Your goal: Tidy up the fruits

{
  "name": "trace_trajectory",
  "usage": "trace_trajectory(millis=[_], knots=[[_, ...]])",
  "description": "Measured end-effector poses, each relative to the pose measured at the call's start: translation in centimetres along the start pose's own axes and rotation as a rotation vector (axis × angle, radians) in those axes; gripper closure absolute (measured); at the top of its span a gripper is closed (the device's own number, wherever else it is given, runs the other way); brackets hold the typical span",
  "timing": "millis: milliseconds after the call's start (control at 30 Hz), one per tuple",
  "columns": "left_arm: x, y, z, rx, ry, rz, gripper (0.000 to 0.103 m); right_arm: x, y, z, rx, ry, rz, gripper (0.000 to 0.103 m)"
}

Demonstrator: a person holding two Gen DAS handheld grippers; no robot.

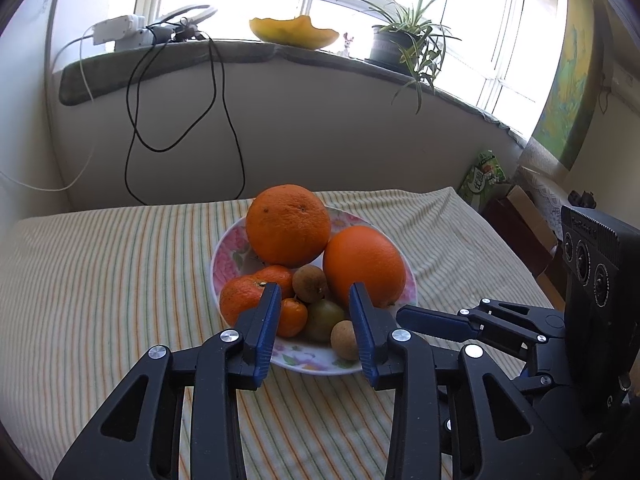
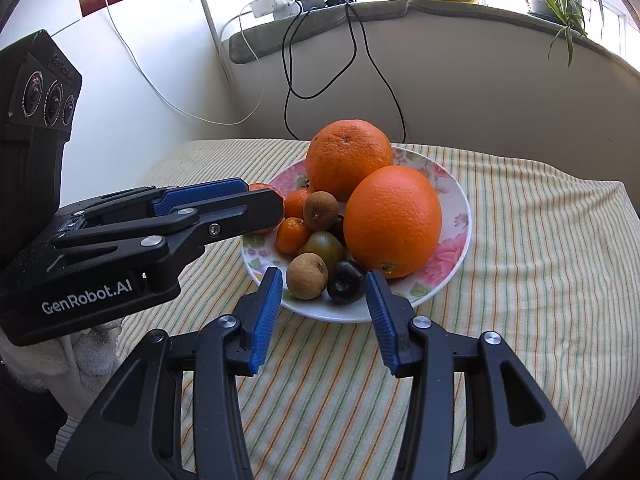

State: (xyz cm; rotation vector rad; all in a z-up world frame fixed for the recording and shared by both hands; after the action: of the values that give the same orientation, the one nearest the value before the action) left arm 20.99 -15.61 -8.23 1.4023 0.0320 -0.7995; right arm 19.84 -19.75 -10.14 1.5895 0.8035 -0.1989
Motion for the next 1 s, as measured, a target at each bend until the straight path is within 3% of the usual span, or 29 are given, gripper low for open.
trace_trajectory(millis=[267,367,467,767,1000], knots=[[-1.0,0.2,0.0,-0.003,-0.002,0.014,0.069,-0.6,0.2,-0.2,0.0,-0.003,0.005,0.057],[-1.4,0.2,0.1,-0.009,0.003,0.022,0.058,-1.0,0.3,-0.2,0.0,-0.005,0.011,0.057],[-1.9,0.2,0.1,-0.01,0.008,0.031,0.058,-1.6,0.5,-0.4,-0.007,-0.012,0.019,0.056],[-3.4,0.2,-0.5,-0.049,0.053,0.055,0.033,-3.6,1.2,-0.5,-0.033,-0.039,0.058,0.04],[-4.5,0.2,-0.6,-0.036,0.103,0.067,0.026,-4.7,1.7,0.0,-0.025,-0.069,0.085,0.023]])
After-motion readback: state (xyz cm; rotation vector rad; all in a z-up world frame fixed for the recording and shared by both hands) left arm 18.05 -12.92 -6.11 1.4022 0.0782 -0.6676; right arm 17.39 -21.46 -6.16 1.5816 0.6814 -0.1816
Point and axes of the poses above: each gripper's, at about its wrist camera, not at the fingertips, and x roughly the way its jaws point, z to its right, y to its top, the point moved 10 cm from there along x, roughly the way its jaws point, and after that the axes turned 12 degrees about z, right-handed, at the moved point
